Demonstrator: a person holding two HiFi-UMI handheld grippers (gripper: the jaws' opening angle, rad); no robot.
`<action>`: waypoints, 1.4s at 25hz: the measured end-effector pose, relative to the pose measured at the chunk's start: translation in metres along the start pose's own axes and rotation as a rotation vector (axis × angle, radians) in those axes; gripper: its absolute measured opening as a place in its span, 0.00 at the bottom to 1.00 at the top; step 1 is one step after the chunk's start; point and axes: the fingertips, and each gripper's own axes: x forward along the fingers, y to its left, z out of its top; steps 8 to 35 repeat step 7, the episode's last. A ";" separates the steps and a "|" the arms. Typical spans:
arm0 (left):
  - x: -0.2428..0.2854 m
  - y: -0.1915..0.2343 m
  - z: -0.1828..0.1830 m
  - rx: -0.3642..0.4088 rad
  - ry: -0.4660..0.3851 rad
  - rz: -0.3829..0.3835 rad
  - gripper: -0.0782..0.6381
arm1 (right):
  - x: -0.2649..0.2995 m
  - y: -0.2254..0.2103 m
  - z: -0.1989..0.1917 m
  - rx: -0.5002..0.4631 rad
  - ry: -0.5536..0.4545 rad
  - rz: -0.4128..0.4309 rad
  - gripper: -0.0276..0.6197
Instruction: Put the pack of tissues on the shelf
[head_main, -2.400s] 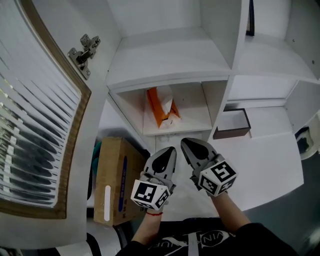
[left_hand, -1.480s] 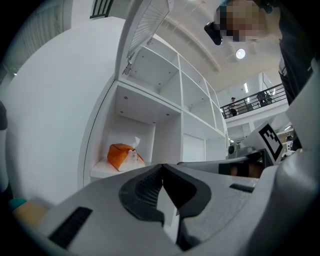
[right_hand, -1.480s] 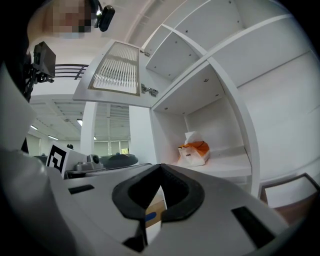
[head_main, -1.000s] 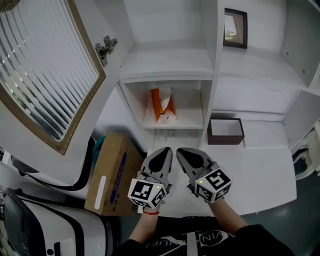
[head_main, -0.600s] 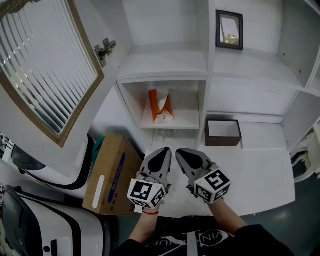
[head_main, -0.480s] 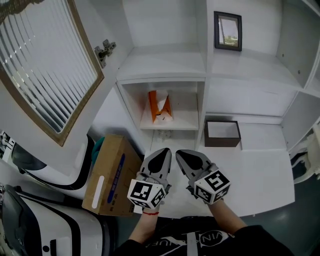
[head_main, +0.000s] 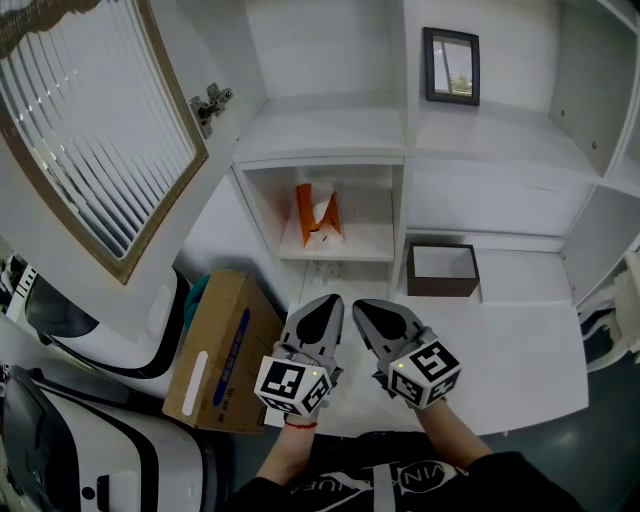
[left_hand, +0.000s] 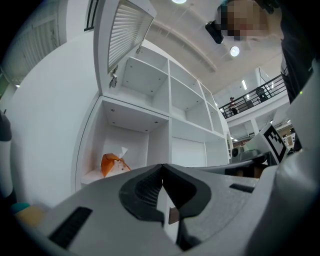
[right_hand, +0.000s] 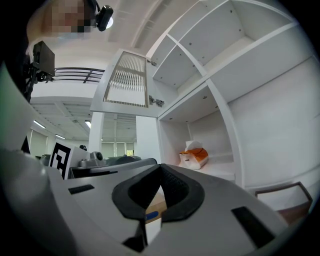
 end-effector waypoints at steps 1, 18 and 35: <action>0.000 -0.001 0.000 0.001 0.000 0.000 0.12 | -0.001 0.000 0.000 0.001 -0.002 0.000 0.05; -0.001 -0.004 0.000 0.013 0.004 0.002 0.12 | -0.004 -0.002 0.001 0.012 -0.013 -0.002 0.05; -0.001 -0.004 0.000 0.013 0.004 0.002 0.12 | -0.004 -0.002 0.001 0.012 -0.013 -0.002 0.05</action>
